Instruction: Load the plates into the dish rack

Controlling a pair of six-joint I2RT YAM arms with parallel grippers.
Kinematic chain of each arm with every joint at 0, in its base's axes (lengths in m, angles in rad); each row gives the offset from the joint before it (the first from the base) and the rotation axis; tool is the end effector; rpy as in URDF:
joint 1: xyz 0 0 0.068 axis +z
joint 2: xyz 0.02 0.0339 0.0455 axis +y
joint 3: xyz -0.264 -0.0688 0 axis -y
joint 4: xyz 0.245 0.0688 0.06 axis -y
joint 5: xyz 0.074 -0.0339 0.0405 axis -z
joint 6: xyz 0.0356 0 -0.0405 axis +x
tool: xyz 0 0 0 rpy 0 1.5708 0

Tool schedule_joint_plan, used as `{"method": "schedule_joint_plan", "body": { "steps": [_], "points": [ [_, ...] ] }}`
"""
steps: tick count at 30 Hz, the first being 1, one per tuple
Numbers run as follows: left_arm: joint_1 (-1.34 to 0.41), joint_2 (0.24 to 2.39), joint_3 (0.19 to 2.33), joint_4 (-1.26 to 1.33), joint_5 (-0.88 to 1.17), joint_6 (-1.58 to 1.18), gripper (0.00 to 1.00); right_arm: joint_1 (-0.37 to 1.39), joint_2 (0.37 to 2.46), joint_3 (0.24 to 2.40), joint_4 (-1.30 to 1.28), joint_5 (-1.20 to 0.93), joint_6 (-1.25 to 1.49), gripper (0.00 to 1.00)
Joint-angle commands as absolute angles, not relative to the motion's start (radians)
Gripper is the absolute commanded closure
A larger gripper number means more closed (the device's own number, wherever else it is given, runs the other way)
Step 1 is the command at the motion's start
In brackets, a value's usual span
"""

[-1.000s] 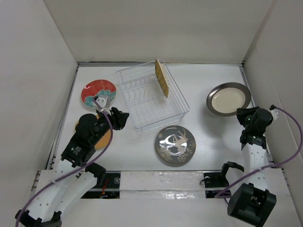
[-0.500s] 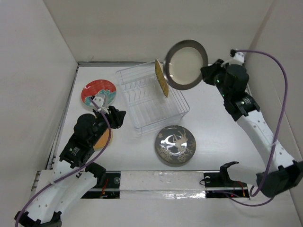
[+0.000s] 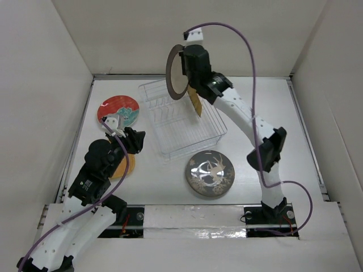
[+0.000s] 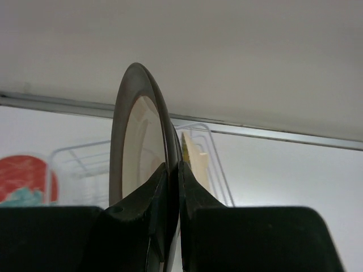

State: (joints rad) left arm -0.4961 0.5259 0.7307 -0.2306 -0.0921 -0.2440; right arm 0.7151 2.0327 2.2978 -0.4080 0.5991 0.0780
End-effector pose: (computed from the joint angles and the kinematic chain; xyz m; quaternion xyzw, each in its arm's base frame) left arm 0.1148 -0.0584 0.3518 0.0581 0.7138 -0.2214 0.6619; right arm 0.3610 0.2869 0.4572 -0.0427 0.7463 0.0359 0.6633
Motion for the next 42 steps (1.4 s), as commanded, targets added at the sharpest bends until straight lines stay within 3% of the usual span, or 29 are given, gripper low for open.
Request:
{"method": "schedule_joint_plan", "body": {
  "steps": [1,7,17,33,42],
  "points": [
    [-0.500,0.525,0.755,-0.206,-0.120,-0.241,0.64,0.742,2.094,2.520,-0.308,0.830,-0.153,1.00],
    [-0.500,0.531,0.746,-0.195,-0.103,-0.241,0.64,0.773,2.167,2.497,-0.157,0.891,-0.363,1.00],
    [-0.500,0.537,0.742,-0.187,-0.089,-0.238,0.64,0.773,2.209,2.461,-0.094,0.893,-0.476,1.00],
    [-0.500,0.531,0.739,-0.190,-0.092,-0.241,0.64,0.792,2.200,2.234,-0.152,0.784,-0.292,1.00],
    [-0.500,0.525,0.736,-0.192,-0.091,-0.252,0.64,0.750,2.148,2.146,-0.279,0.663,0.076,1.00]
  ]
}}
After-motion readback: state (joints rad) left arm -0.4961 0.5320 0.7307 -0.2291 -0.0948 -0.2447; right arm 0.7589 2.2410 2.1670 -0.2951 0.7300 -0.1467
